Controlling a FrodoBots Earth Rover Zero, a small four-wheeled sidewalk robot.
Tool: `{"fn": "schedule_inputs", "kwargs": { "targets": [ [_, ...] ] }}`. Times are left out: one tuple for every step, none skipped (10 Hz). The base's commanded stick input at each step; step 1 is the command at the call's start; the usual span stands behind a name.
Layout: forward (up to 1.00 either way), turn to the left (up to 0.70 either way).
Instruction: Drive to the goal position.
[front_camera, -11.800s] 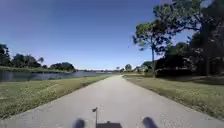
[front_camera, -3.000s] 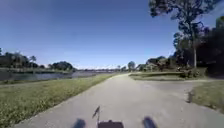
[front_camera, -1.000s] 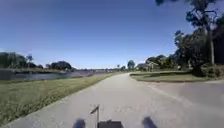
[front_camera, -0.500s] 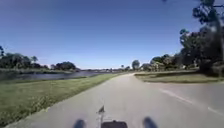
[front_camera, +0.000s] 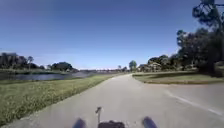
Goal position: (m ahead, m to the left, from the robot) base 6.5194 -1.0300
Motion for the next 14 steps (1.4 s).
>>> {"fn": "schedule_inputs", "kwargs": {
  "targets": [
    [0.85, 0.0],
    [0.85, 0.0],
    [0.85, 0.0],
    [0.85, 0.0],
    [0.85, 0.0],
    [0.85, 0.0],
    [0.85, 0.0],
    [0.85, 0.02],
    [0.85, 0.25],
    [0.85, 0.34],
    [0.85, 0.34],
    [0.85, 0.34],
    [0.85, 0.11],
    [0.85, 0.0]
  ]
}}
